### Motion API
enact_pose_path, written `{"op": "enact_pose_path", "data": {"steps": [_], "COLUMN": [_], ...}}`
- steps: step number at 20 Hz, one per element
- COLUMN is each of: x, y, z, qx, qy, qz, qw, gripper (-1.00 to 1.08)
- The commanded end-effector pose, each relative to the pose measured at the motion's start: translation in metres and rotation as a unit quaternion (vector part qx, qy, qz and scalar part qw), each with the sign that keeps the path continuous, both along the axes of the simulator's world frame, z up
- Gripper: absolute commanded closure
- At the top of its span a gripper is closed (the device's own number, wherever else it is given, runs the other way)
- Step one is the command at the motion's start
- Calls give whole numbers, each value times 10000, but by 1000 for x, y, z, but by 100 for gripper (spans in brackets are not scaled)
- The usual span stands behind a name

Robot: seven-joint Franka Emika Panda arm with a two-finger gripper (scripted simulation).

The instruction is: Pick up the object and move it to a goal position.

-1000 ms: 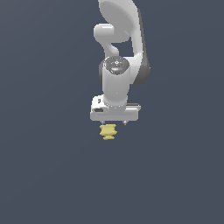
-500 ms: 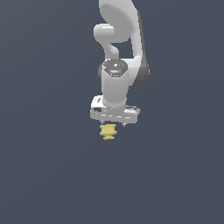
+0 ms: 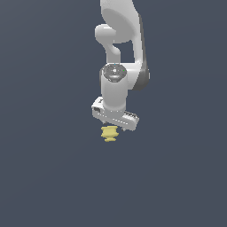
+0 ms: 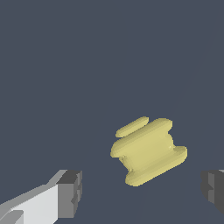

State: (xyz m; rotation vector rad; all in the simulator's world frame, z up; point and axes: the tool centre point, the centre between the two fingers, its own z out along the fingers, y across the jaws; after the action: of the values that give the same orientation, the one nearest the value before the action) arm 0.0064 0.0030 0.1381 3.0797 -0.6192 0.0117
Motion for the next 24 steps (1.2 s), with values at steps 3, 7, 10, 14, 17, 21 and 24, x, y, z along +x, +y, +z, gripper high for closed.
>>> {"op": "enact_pose_path", "data": {"steps": [3,7,10,14,17,21,24], "x": [-2,-4,-5,-7,-8,-10,-11], "y": [-2,-5,-7,-9,-11,-14,-16], "z": [-7,-13,-17,-22,-26,-32,-35], "qx": [18,30,36,41,43,42,40], "qy": [12,22,29,36,40,43,43], "qz": [-673,-1263,-1703,-2285,-2717,-3284,-3703], "qw": [9977,9920,9854,9735,9624,9445,9289], "gripper": [-92,-92,-92,-92,-92,-92,-92]}}
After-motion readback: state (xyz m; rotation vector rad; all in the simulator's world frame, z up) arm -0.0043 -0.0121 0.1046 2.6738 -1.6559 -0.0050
